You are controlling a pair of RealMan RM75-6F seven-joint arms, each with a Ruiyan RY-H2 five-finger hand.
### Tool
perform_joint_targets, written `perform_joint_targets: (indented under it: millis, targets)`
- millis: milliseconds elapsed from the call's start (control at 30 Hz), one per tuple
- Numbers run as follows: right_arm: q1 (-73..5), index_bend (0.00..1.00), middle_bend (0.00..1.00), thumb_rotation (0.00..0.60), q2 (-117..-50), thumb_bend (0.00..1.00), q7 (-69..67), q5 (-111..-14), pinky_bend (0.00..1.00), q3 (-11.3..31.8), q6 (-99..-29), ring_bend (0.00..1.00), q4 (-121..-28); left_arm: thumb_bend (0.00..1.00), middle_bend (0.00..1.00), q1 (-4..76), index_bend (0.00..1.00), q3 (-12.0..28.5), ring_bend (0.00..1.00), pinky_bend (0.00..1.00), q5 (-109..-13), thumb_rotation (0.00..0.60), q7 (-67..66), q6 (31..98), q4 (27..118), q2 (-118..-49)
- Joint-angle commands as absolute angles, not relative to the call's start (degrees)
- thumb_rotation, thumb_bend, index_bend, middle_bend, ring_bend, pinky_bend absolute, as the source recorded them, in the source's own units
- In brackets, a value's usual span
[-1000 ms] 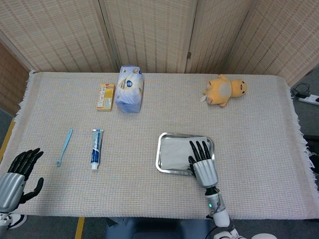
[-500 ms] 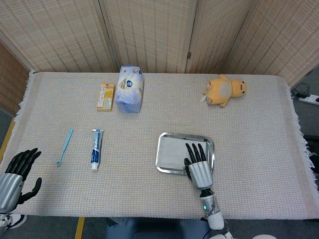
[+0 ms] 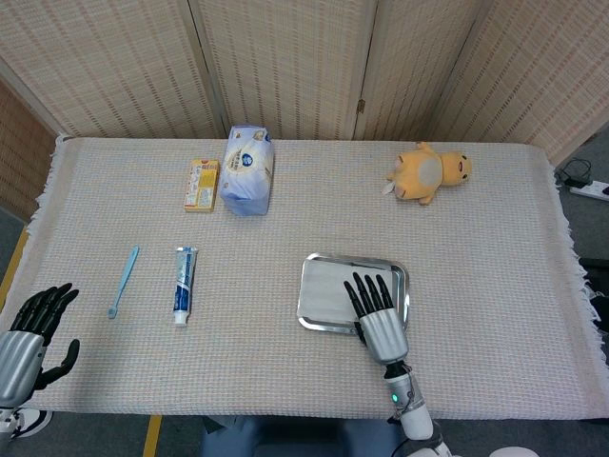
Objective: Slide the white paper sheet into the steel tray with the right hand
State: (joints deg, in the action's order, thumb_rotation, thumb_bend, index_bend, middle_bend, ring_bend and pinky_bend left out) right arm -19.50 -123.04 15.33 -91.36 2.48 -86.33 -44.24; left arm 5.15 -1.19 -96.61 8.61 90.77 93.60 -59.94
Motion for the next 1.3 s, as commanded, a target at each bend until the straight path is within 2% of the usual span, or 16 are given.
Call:
perform_joint_targets:
  millis: [33,233,367,633,733,933,1300]
  targets:
    - [-19.3,0.0,0.0,0.6,-121.2,0.54,17.1,-90.6,0.0,2.4,-84.3,0.0,-47.6,0.59,0.08,5.1,0.0,-1.2,0.0,0.11,-96.6,0.6,8.6,90.8,93.6,-59.9]
    - [-18.4,0.0,0.0,0.6,-114.1,0.54,22.3,-88.7,0.0,1.7,-80.4,0.0,-58.7,0.59,0.08,5.1,0.0,-1.1,0.0,0.12,-96.3,0.6,9.0,90.8,93.6,-59.8]
    - [-18.7,0.0,0.0,0.6,-109.3,0.54,27.2,-85.9,0.0,2.9,-76.8,0.0,-66.7,0.59,0.08,5.2,0.0,-1.0,0.0,0.12,-96.0,0.6,8.4,90.4,93.6,-60.0]
    - [-22.1,0.0,0.0,0.6,-102.4,0.55,35.7,-71.5,0.0,8.1,-62.5,0.0,-81.4,0.59,0.08,5.5,0.0,-1.1,0.0,0.12,-95.7,0.6,6.6,89.2,93.8,-60.3]
    - [-23.6,0.0,0.0,0.6,-99.6,0.53,38.0,-66.0,0.0,10.3,-59.6,0.0,-86.5,0.59,0.08,5.5,0.0,-1.0,0.0,0.12,-95.4,0.6,6.7,89.2,93.8,-60.3]
    - [-24.9,0.0,0.0,0.6,-95.0,0.45,38.3,-61.5,0.0,11.6,-58.7,0.0,-93.7,0.59,0.08,5.5,0.0,-1.1,0.0,0.12,-95.6,0.6,6.4,89.2,93.8,-60.4]
    - [-26.5,0.0,0.0,0.6,-88.6,0.45,36.8,-58.8,0.0,11.2,-59.0,0.0,-100.3,0.59,0.08,5.6,0.0,-1.0,0.0,0.12,-95.2,0.6,5.4,88.7,93.8,-60.8]
